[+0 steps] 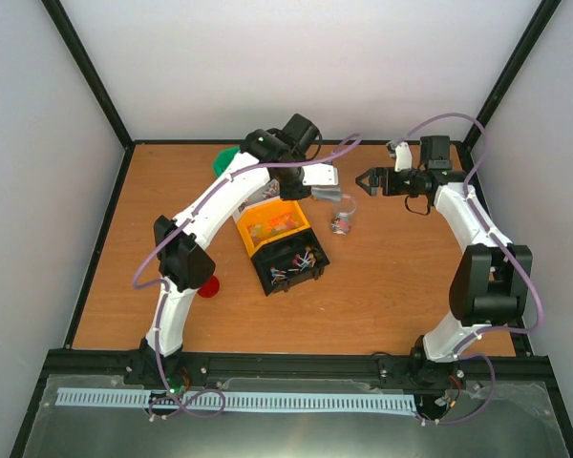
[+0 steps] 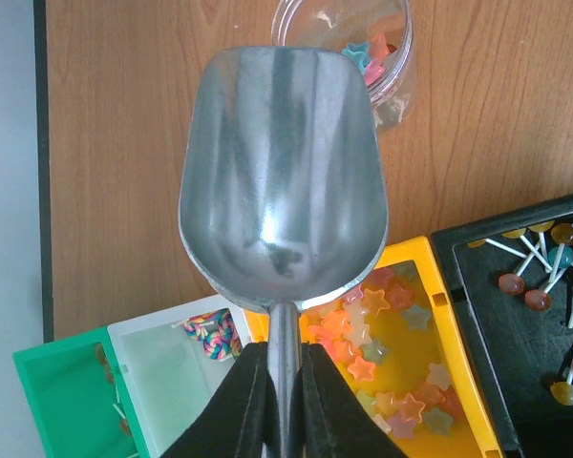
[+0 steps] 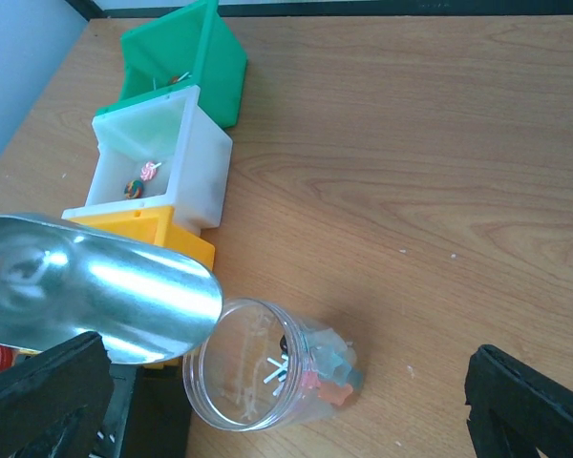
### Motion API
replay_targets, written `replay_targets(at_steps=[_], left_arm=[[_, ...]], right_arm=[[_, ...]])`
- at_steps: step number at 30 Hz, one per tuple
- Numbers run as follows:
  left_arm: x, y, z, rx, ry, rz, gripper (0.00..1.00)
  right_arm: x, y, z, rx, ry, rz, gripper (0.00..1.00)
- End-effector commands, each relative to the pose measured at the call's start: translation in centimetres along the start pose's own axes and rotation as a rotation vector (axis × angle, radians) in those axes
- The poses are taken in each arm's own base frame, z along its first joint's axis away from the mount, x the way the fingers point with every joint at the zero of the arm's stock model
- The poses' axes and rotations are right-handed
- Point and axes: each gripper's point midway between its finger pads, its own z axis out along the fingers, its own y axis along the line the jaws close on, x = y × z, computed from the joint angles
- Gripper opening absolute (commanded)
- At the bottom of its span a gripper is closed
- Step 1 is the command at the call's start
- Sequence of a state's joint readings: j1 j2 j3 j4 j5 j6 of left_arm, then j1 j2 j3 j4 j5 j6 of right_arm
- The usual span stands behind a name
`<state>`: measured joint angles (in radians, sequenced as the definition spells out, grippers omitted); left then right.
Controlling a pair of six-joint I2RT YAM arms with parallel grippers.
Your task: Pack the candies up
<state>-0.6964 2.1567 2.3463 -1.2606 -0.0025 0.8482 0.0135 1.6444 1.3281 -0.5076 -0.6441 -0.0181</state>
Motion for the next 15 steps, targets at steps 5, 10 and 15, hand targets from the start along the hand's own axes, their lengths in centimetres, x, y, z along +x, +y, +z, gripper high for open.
replay_targets(at_steps=[5,10,15], left_arm=[[1.1,1.1,-4.1,-0.010,-0.049,-0.097,0.01],[5.7,1.1,-5.6,0.075,-0.015,-0.290,0.01],[10.6,-0.8,-6.8,0.213,0.019,-0.497,0.01]], right_arm=[[-1.6,1.0,0.1,-0.064,-0.019,-0.047,0.99],[-1.5,3.2,0.9,-0.122,-0.002,-0.079,0.94],[0.1,6.3,2.3,-0.159,0.049,-0.168,0.91]])
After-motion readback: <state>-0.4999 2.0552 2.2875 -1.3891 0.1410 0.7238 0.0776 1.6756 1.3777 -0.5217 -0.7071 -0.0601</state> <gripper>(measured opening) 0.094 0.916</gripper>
